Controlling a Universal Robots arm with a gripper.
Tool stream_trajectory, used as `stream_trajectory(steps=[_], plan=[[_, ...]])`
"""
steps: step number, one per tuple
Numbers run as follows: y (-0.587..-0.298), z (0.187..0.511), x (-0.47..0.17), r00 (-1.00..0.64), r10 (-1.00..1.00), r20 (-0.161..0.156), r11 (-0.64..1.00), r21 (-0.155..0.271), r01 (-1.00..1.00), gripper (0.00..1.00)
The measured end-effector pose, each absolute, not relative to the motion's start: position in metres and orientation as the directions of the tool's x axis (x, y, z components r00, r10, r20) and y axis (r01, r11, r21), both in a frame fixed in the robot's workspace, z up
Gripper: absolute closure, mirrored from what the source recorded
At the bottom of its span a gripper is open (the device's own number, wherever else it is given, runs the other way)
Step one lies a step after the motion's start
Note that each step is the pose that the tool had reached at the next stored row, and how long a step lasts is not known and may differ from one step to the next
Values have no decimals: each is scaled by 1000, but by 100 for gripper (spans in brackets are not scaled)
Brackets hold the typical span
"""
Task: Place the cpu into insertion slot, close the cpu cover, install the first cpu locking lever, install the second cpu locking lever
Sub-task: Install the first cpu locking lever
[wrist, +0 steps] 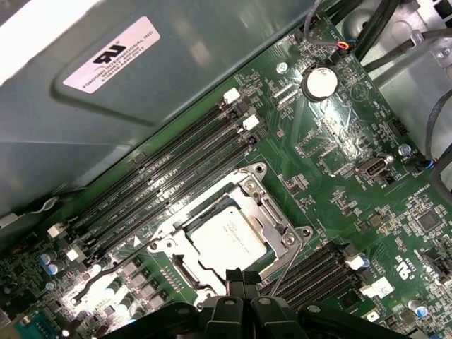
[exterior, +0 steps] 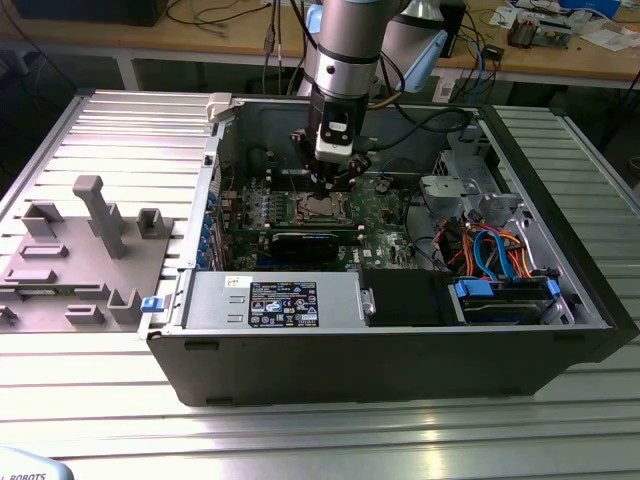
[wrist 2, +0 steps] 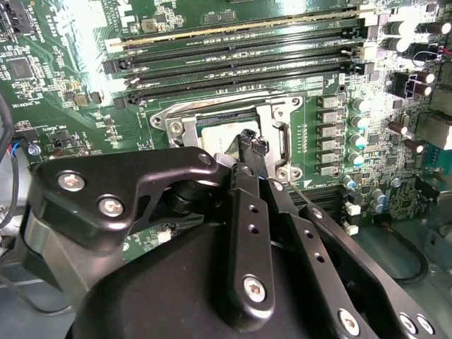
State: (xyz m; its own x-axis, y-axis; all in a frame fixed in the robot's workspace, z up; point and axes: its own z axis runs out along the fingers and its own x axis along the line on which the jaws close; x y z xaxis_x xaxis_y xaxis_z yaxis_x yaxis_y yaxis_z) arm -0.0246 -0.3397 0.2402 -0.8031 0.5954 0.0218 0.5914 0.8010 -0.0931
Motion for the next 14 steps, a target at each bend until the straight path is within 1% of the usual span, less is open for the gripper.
stream_trajectory(steps=[14], plan=[[-340, 240, -25, -813, 582, 22, 811, -93, 578, 89]])
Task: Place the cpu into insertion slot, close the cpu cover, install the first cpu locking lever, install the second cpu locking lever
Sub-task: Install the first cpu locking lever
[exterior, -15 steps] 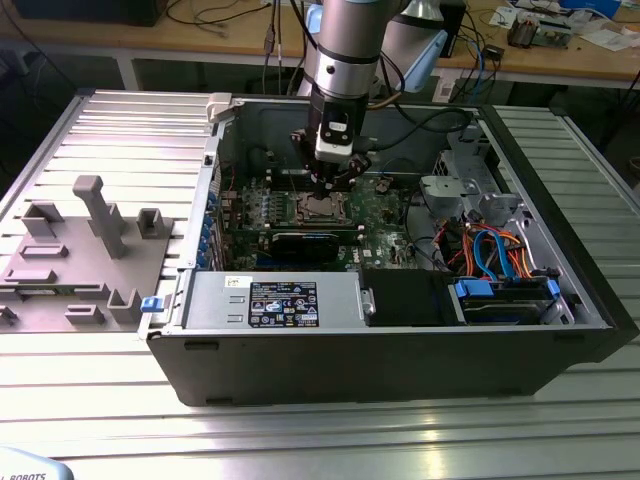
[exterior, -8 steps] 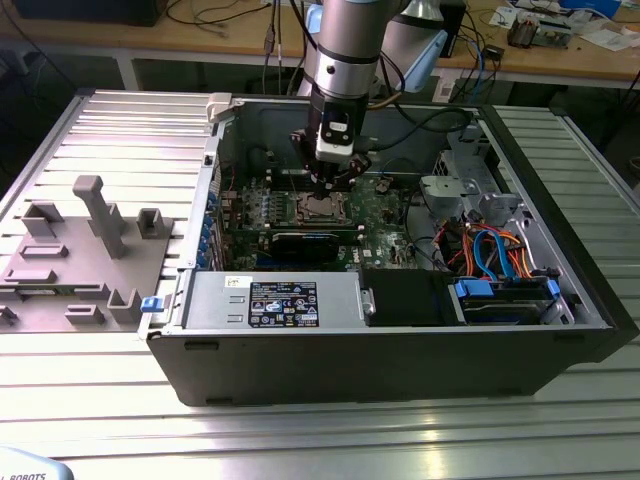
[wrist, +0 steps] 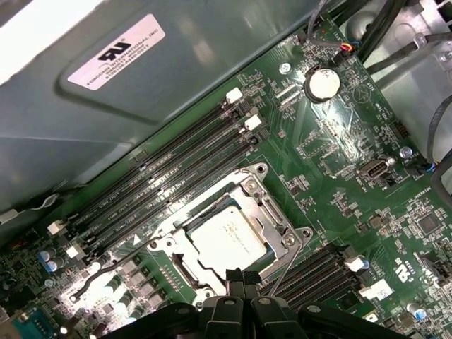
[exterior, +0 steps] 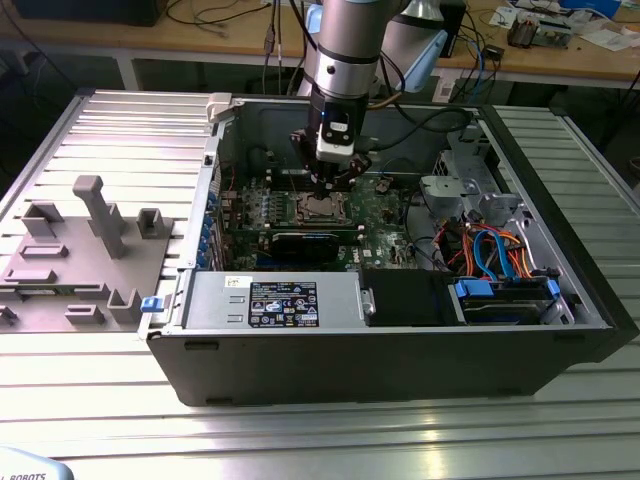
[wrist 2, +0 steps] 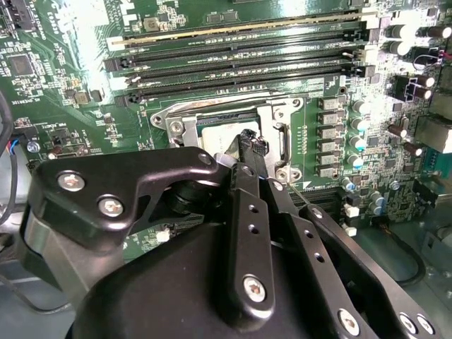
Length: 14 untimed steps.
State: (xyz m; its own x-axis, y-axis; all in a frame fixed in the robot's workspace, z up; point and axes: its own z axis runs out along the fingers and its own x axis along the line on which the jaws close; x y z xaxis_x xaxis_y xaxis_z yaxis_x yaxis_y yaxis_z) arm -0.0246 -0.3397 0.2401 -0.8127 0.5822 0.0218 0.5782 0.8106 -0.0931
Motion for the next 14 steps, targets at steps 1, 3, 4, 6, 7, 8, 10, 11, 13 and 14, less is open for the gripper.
stream_trajectory(steps=[1, 3, 4, 6, 7, 8, 10, 11, 13, 14], plan=[[-340, 240, -25, -813, 581, 22, 811, -93, 577, 89], [-340, 240, -25, -814, 580, 22, 812, -93, 576, 89], [-340, 240, -25, -815, 579, 22, 813, -93, 575, 89], [-340, 240, -25, -816, 578, 22, 814, -93, 574, 89], [-340, 240, -25, -816, 577, 22, 814, -93, 573, 89], [-340, 240, -25, -817, 576, 22, 815, -93, 572, 89], [-340, 240, -25, -818, 575, 22, 816, -93, 571, 89], [-340, 240, -25, -819, 574, 22, 816, -93, 570, 89], [-340, 240, -25, -819, 573, 22, 817, -93, 569, 89], [-340, 240, -25, -820, 572, 22, 818, -93, 568, 89]])
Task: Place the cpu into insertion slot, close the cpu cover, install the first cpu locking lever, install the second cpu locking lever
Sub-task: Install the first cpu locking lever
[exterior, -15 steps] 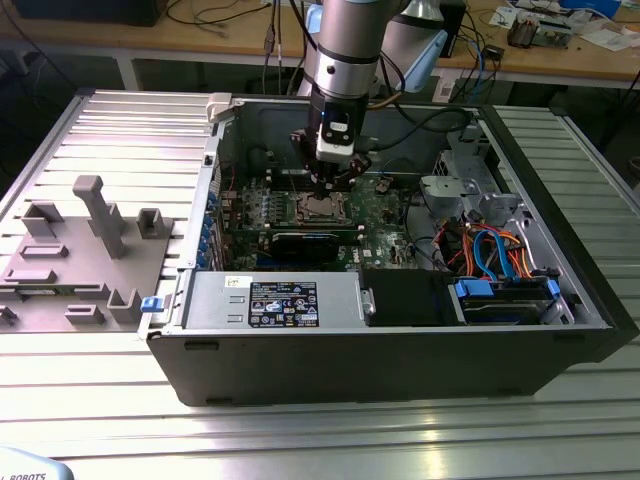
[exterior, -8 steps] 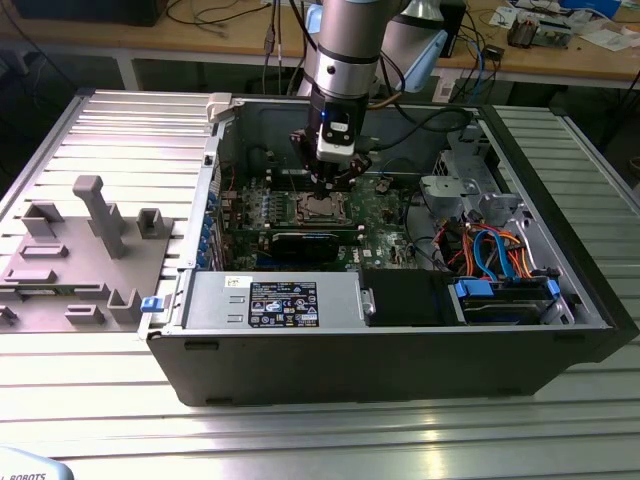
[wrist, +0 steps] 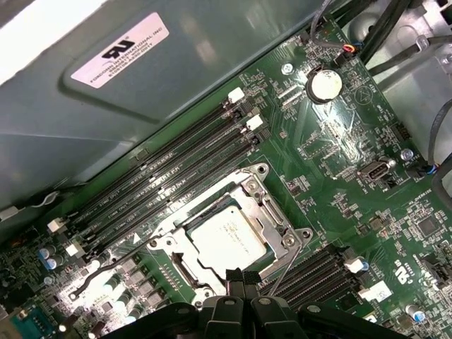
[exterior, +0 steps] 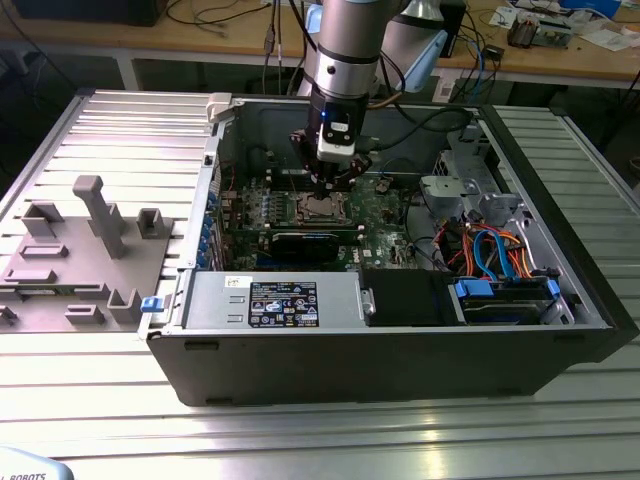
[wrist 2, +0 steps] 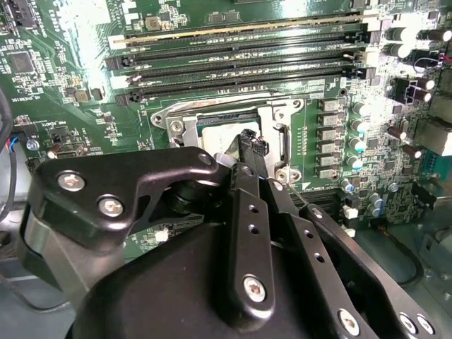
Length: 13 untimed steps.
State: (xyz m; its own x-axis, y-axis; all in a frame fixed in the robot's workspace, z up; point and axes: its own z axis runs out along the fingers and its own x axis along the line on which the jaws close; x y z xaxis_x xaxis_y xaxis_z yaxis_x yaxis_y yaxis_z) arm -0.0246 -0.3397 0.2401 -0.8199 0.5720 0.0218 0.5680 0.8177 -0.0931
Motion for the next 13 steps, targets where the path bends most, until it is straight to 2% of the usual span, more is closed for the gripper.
stream_trajectory(steps=[13], plan=[[-340, 240, -25, -826, 563, 22, 824, -93, 559, 89]])
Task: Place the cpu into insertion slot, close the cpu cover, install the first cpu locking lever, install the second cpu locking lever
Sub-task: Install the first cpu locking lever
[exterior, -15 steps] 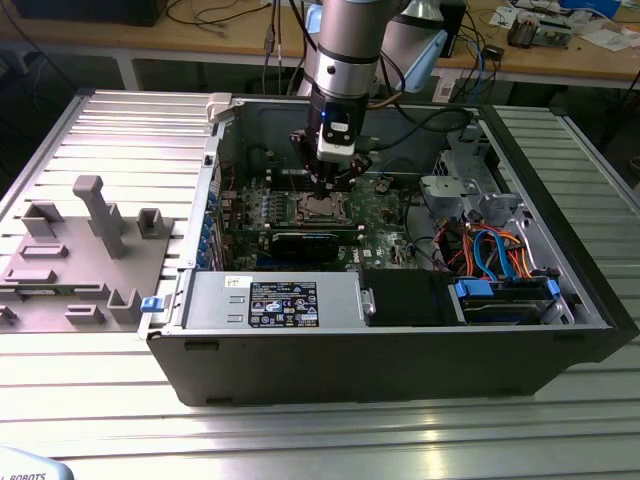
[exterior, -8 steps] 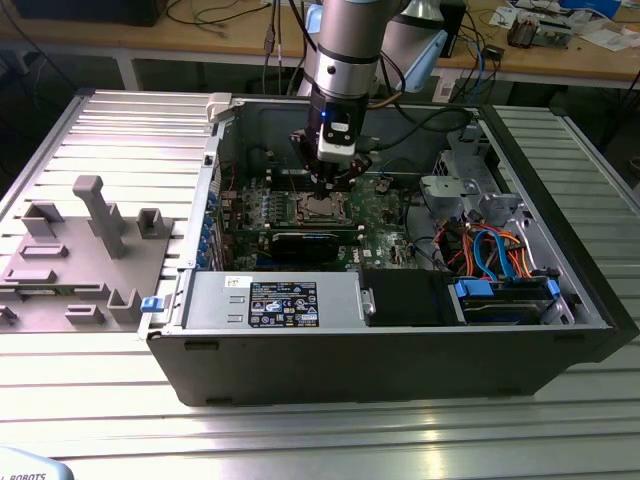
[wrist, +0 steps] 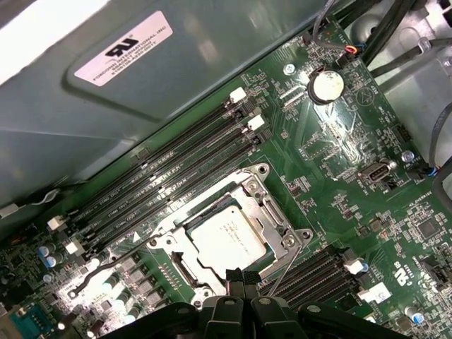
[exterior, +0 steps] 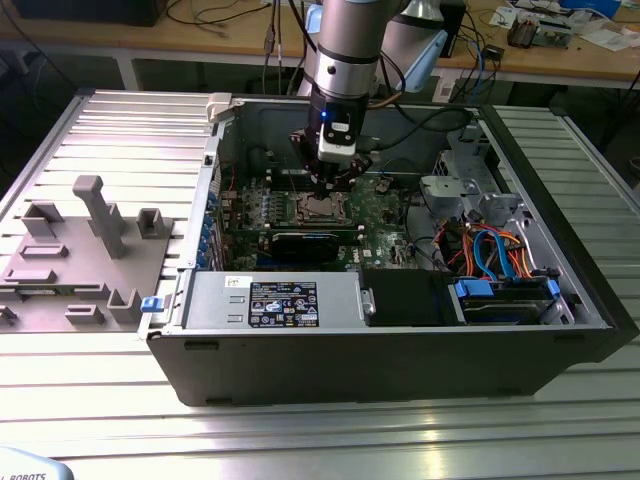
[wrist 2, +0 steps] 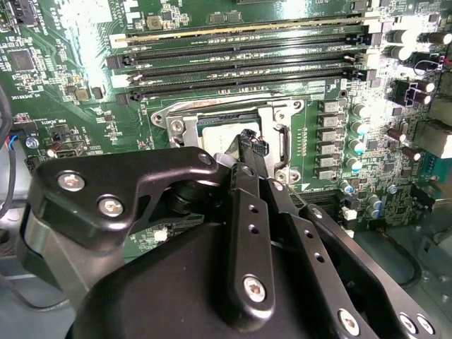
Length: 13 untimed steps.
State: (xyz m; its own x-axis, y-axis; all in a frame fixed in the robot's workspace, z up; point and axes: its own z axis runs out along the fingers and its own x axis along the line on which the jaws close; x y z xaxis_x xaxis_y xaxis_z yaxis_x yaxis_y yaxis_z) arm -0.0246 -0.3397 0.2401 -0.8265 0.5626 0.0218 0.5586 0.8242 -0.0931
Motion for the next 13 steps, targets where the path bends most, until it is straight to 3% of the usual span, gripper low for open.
stream_trajectory(steps=[13], plan=[[-340, 240, -25, -834, 552, 22, 832, -93, 548, 89]])
